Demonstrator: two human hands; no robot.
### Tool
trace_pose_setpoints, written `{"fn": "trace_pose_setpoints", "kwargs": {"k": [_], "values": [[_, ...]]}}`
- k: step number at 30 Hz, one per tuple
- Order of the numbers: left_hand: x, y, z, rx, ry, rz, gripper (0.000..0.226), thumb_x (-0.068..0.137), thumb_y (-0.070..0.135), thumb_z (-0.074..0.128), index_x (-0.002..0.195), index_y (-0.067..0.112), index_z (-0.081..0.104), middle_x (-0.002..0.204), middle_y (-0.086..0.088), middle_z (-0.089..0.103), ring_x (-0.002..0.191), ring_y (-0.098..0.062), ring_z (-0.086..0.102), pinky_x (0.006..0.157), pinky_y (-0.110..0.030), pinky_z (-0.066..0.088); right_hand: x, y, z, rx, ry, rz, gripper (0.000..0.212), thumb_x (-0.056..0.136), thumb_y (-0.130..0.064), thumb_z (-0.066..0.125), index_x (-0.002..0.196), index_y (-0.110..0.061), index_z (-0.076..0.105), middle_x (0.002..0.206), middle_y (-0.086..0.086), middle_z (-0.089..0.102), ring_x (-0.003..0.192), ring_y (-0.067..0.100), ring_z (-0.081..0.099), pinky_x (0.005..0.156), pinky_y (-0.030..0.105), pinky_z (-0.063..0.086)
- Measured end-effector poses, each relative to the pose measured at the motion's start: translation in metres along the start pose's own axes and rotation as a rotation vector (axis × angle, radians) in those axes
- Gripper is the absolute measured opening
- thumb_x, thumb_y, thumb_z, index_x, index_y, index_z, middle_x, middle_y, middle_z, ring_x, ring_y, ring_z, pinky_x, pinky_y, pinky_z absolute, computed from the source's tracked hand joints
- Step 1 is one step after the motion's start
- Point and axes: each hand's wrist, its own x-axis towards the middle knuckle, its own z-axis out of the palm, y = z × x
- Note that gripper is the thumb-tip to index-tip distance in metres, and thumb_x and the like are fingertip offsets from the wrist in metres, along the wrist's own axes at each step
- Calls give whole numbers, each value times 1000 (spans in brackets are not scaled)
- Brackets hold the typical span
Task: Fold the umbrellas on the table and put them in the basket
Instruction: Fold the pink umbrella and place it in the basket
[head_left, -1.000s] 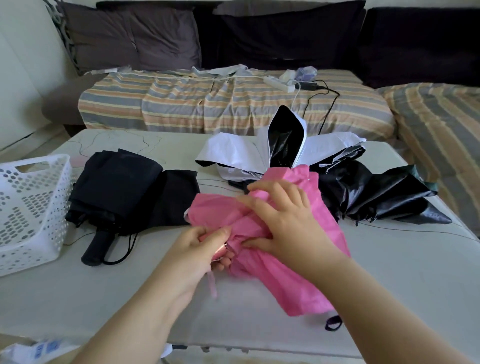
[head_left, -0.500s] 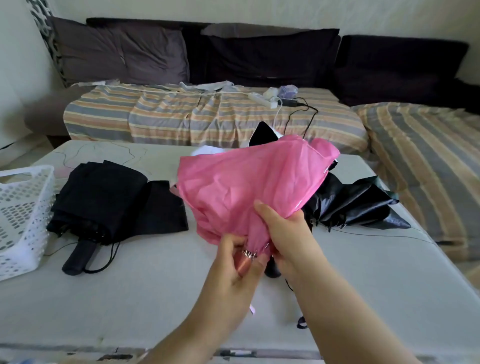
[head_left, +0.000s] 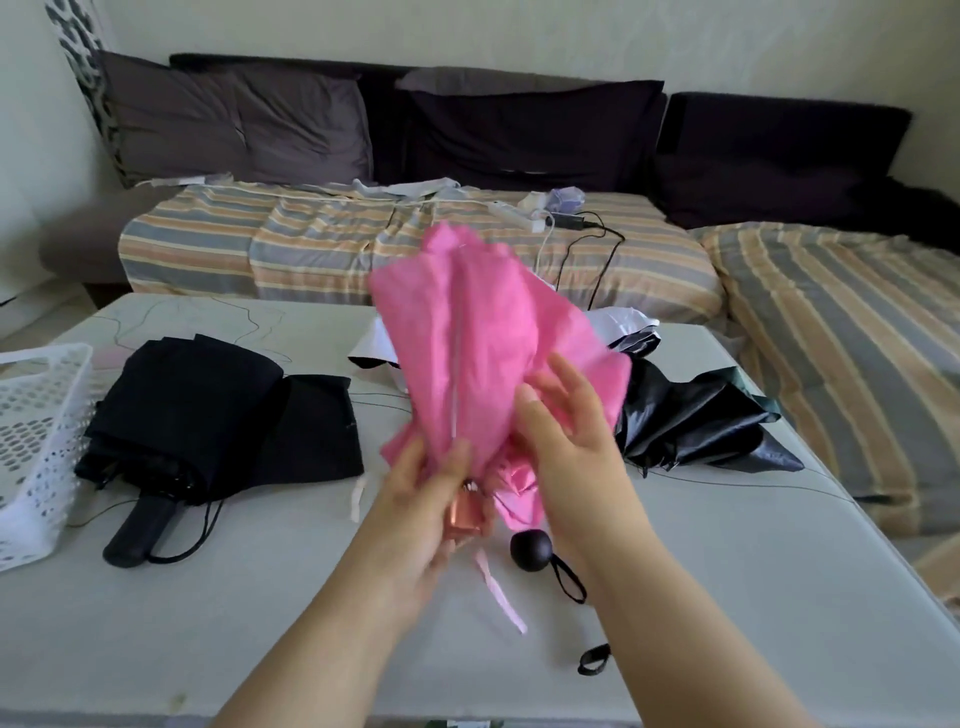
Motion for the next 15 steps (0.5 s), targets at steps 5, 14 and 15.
{"fn": "trace_pose_setpoints", "kwargs": {"k": [5,14,15], "values": [[12,6,-11,-274,23,-59,27,82,35,55,97,13,55,62,-3,53,51,-14,51,44,-21,45,20,15,-24,-350,269,70,34,89,-28,63,119,-22,48,106,3,59,94,13,57,82,23,49],[18,0,-18,21,69,43,32,85,41,54,95,11,49,60,-5,55,47,-17,52,56,-30,32,30,10,-32,138,258,208,22,95,-23,58,75,-13,58,66,-1,56,61,13,54,55,23,47],[18,-1,-18,25,101,46,30,86,40,55,94,11,51,59,-5,56,47,-17,52,57,-30,32,31,6,-35,198,291,126,24,96,-18,56,73,-14,57,63,-2,53,58,10,51,54,21,47]]}}
